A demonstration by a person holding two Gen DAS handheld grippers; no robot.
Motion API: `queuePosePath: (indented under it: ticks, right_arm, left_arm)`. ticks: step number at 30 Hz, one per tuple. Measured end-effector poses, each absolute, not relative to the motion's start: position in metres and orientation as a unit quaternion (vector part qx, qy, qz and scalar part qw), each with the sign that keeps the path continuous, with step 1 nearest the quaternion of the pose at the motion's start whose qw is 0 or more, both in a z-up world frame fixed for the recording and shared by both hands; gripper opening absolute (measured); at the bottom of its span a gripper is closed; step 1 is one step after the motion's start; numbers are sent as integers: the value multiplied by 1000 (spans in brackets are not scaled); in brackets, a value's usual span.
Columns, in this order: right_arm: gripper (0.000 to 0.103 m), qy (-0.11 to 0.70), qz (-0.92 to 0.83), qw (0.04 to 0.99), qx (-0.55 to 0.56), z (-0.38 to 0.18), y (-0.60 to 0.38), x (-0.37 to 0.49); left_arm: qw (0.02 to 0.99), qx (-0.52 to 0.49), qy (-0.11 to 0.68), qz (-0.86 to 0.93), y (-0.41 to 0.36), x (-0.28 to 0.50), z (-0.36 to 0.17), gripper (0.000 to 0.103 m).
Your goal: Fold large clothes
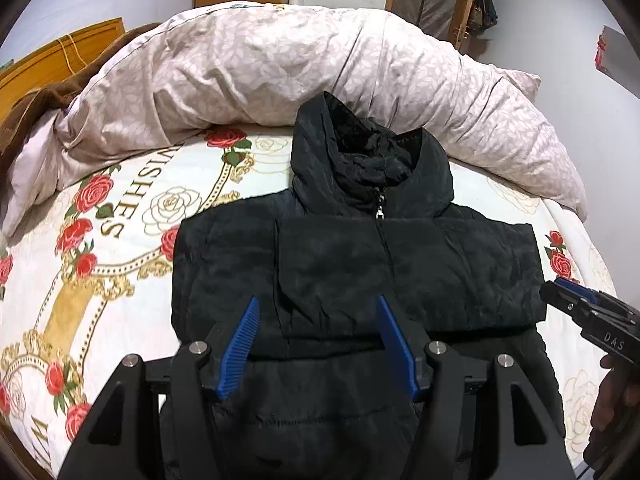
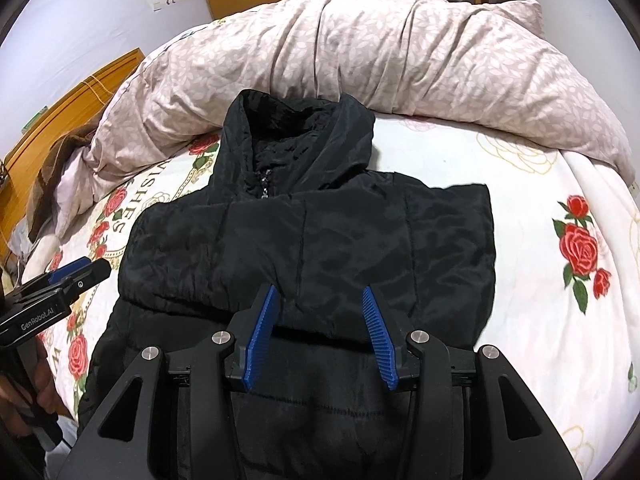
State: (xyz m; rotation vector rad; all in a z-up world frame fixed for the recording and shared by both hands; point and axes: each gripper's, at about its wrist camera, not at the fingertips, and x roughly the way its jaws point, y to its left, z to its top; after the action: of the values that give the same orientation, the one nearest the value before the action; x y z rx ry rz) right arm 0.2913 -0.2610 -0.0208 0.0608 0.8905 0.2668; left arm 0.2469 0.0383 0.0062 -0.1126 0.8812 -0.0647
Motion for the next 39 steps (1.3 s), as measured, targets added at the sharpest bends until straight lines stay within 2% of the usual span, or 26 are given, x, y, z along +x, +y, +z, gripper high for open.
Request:
queuePosePath:
  ticks: [2, 16, 20, 27, 34, 35, 37, 38, 39]
  right_arm:
    - [49, 431, 130, 893, 28, -22, -260, 301]
    - [50, 430, 138, 892, 22, -16, -261, 430]
    - [50, 439, 133, 888, 43, -22, -270, 478]
    - [51, 471, 122, 869, 94, -48, -287, 555]
    - [51, 502, 145, 841, 137, -85, -281, 604]
    - [51, 506, 150, 838, 142, -89, -278, 608]
    - [47, 509, 157, 834, 144, -94, -273, 612]
    - [25, 507, 158, 836, 138, -93, -269, 611]
    - [17, 505, 161, 838, 133, -93, -266, 609]
  left_arm:
    - [902, -55, 427, -33, 41, 257, 5, 63]
    - [897, -65, 435, -44, 55, 388, 3, 63]
    - [896, -71, 436, -39, 56, 437, -1, 68]
    - [885, -86, 457, -23, 57, 518, -34, 70]
    - [876, -106, 470, -32, 50, 560, -68, 70]
    - [875, -112, 470, -38, 48, 563, -72, 68]
    - [871, -122, 473, -52, 45, 569, -78, 52]
    - [869, -121, 476, -58, 42, 570, -81, 33]
    - [869, -117, 477, -60, 39, 570, -83, 17]
